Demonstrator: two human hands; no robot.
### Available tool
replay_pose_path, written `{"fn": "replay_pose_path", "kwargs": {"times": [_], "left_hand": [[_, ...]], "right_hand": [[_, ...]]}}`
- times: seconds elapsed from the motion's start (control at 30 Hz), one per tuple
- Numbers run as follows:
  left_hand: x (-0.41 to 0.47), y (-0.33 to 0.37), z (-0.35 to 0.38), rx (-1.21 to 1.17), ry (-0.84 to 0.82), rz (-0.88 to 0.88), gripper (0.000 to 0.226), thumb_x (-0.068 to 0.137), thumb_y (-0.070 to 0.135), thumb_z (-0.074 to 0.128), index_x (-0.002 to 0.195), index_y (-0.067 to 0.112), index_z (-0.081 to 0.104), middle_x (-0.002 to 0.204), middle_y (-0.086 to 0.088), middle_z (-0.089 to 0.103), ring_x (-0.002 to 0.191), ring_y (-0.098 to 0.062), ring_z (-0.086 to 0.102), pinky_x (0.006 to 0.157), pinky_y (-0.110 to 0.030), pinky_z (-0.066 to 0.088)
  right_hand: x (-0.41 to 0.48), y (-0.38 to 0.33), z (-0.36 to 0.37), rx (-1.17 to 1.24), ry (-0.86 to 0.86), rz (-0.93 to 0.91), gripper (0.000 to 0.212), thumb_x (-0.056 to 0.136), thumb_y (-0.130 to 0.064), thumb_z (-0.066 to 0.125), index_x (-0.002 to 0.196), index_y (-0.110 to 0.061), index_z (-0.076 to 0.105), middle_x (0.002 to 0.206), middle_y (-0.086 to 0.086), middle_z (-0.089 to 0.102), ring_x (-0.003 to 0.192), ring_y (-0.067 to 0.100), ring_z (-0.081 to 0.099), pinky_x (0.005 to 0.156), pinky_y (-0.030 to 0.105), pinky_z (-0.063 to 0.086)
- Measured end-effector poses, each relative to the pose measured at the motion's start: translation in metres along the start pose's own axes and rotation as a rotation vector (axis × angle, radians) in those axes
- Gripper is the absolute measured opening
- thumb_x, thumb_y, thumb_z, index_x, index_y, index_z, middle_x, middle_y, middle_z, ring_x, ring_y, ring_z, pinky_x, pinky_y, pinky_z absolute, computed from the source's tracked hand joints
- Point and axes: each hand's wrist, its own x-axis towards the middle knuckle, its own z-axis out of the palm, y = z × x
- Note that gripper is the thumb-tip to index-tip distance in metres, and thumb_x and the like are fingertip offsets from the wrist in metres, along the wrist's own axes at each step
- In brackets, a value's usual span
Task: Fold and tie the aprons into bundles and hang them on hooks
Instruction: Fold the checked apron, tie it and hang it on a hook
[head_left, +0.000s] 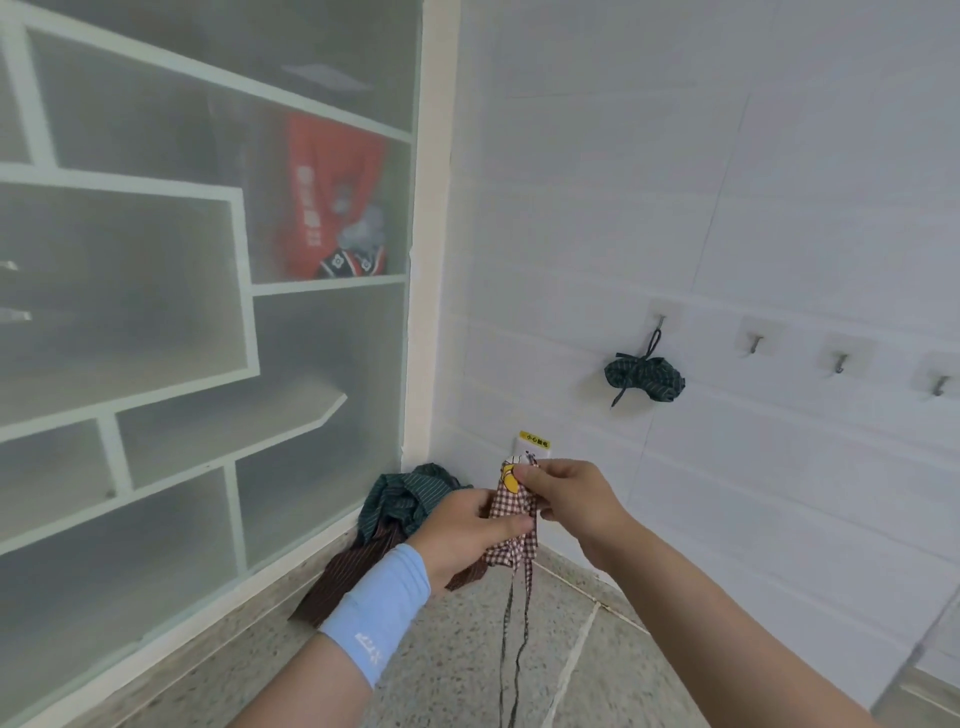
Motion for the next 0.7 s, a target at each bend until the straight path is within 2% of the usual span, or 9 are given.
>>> {"fn": "replay_pose_path", "kwargs": {"times": [0.07,0.13,0.2,0.3,0.37,0.43,0.57,0.63,0.7], "left_hand": [[0.000,0.003,-0.004,-0.116,-0.003,-0.012,0.029,0.088,0.020,0.073,0.113,0.006,0.070,0.109,-0.011,0.074,0.104,-0.026,0.069,0.091,-0.036,0.056],[-0.001,0.008,-0.007,-0.246,-0.009,-0.025,0.032,0.090,0.019,0.070,0.116,0.002,0.067,0.111,-0.014,0.072,0.104,-0.029,0.068,0.090,-0.039,0.056],[0.001,0.013,-0.013,-0.296,0.010,-0.023,0.037,0.086,0.023,0.071,0.114,0.000,0.066,0.104,-0.014,0.073,0.092,-0.025,0.070,0.078,-0.034,0.056],[0.003,0.018,-0.024,-0.263,0.056,-0.047,0.046,0.077,0.029,0.076,0.113,0.001,0.066,0.105,-0.014,0.073,0.093,-0.024,0.069,0.078,-0.032,0.054],[0.006,0.020,-0.029,-0.205,0.052,-0.075,0.049,0.074,0.031,0.080,0.113,0.004,0.068,0.107,-0.013,0.074,0.099,-0.024,0.069,0.083,-0.034,0.055],[0.009,0.020,-0.029,-0.127,0.055,-0.075,0.054,0.066,0.038,0.087,0.109,0.008,0.071,0.105,-0.012,0.074,0.099,-0.025,0.070,0.090,-0.039,0.055],[0.013,0.023,-0.026,0.301,0.201,-0.002,0.059,0.060,0.032,0.092,0.111,0.029,0.062,0.100,-0.004,0.071,0.091,-0.020,0.070,0.081,-0.035,0.059],[0.014,0.025,-0.024,0.545,0.167,0.051,0.062,0.054,0.035,0.092,0.109,0.035,0.062,0.096,0.000,0.068,0.086,-0.016,0.067,0.079,-0.033,0.058],[0.012,0.028,-0.022,0.699,0.094,0.077,0.063,0.055,0.038,0.092,0.113,0.034,0.066,0.098,0.009,0.066,0.089,-0.009,0.063,0.077,-0.021,0.051]], "right_hand": [[-0.004,0.004,0.006,0.146,-0.078,0.036,0.030,0.098,-0.034,0.059,0.104,-0.008,0.074,0.098,0.005,0.076,0.089,0.015,0.069,0.075,0.025,0.055],[-0.009,0.007,0.007,0.264,-0.280,0.158,0.042,0.102,-0.043,0.045,0.114,-0.011,0.069,0.106,0.007,0.074,0.094,0.022,0.069,0.081,0.036,0.055],[-0.014,0.013,0.003,0.209,-0.449,0.219,0.045,0.102,-0.044,0.040,0.110,-0.008,0.066,0.095,0.011,0.070,0.072,0.025,0.063,0.062,0.034,0.051],[-0.013,0.018,-0.005,-0.080,-0.379,0.166,0.030,0.091,-0.033,0.056,0.093,-0.006,0.069,0.069,0.006,0.058,0.047,0.015,0.035,0.047,0.027,0.024],[-0.011,0.016,-0.012,-0.256,-0.258,0.084,0.022,0.095,-0.022,0.057,0.093,-0.007,0.074,0.060,-0.003,0.050,0.046,0.009,0.035,0.046,0.022,0.025],[-0.011,0.010,-0.016,-0.498,-0.202,-0.047,0.026,0.100,-0.019,0.050,0.095,-0.014,0.075,0.065,-0.009,0.055,0.054,0.002,0.046,0.053,0.016,0.034],[-0.014,0.001,-0.020,-1.119,-0.164,-0.374,0.028,0.102,-0.025,0.040,0.100,-0.024,0.067,0.102,-0.006,0.068,0.091,0.015,0.060,0.076,0.030,0.045],[-0.017,-0.006,-0.022,-1.298,-0.159,-0.565,0.022,0.099,-0.023,0.041,0.101,-0.023,0.063,0.104,-0.003,0.067,0.091,0.022,0.063,0.076,0.038,0.051],[-0.018,-0.013,-0.023,-1.416,-0.164,-0.717,0.018,0.097,-0.018,0.045,0.103,-0.021,0.061,0.102,-0.002,0.062,0.085,0.024,0.062,0.069,0.038,0.050]]}}
